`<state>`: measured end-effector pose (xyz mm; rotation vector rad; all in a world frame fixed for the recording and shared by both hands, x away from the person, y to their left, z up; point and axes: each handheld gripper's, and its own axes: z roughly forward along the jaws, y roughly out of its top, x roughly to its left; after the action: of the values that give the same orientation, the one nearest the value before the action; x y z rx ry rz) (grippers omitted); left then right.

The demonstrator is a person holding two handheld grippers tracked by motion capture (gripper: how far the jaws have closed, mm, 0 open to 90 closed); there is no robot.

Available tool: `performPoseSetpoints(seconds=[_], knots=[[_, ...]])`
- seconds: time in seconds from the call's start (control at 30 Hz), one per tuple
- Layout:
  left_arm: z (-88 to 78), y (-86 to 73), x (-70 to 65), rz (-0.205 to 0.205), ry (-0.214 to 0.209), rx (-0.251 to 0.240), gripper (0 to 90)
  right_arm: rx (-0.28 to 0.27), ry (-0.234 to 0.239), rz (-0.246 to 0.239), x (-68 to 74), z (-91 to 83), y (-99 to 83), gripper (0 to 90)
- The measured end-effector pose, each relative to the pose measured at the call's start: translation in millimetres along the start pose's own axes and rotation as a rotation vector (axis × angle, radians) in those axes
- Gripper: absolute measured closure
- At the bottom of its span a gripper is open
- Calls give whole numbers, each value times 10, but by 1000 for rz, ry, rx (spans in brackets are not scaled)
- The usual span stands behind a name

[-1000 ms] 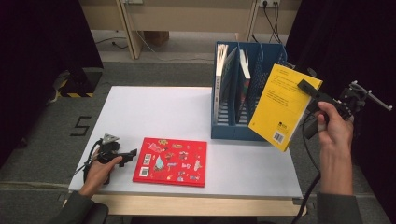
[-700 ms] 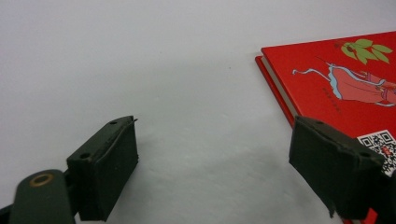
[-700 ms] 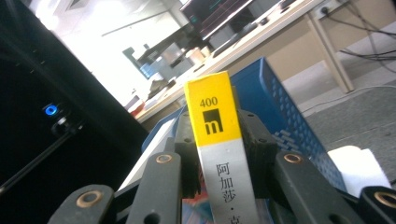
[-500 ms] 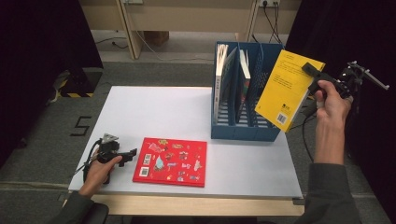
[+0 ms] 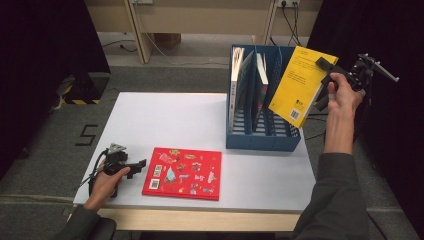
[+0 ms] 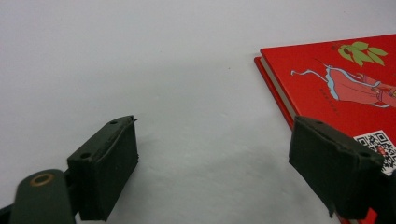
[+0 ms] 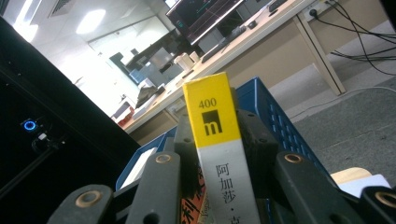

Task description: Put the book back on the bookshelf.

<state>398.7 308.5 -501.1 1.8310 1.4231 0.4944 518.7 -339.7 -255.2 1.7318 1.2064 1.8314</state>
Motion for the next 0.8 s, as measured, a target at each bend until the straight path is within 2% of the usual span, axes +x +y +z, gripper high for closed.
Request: performPoseSetpoints(seconds=[0.23,0.33,0.4,0.8], knots=[[-6,-5,2,-3,-2,-1,148,-1,-30,-16,19,60,51,717],[-5,-3,-1,1,1,1,147,-2,-23,-22,40,51,65,717],[-6,-3,-2,2,0,3,147,-5,-22,-10,47,37,78,719],[-2,-1,-2,-3,1,0,146,-5,7,-46,214,-100,115,717]])
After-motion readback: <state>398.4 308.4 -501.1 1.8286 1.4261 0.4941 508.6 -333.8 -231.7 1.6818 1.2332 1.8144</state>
